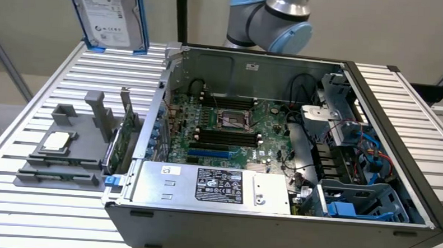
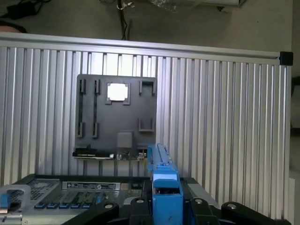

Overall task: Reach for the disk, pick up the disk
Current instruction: 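Pick up the disk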

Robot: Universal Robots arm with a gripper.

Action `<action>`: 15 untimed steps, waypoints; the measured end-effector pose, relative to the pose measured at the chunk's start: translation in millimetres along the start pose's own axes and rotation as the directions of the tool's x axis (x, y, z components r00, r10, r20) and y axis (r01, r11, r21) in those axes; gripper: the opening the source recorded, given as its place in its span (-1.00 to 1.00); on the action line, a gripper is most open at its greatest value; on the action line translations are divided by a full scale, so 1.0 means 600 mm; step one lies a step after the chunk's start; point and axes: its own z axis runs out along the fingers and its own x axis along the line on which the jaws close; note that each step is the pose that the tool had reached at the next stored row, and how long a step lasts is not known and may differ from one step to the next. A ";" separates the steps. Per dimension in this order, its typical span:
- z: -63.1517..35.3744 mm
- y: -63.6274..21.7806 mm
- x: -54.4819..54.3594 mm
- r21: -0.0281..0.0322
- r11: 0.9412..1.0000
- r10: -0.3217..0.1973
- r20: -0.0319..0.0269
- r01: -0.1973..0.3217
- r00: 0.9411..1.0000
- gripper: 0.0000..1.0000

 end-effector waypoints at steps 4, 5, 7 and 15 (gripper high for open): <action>-0.006 -0.031 0.001 0.000 1.000 0.000 0.000 0.000 1.000 -0.35; -0.008 -0.038 0.002 0.000 1.000 0.000 0.000 0.000 1.000 -0.35; -0.011 -0.053 0.002 0.000 1.000 0.000 0.000 0.000 1.000 -0.35; -0.017 -0.113 0.006 -0.001 1.000 0.000 0.001 0.000 1.000 -0.35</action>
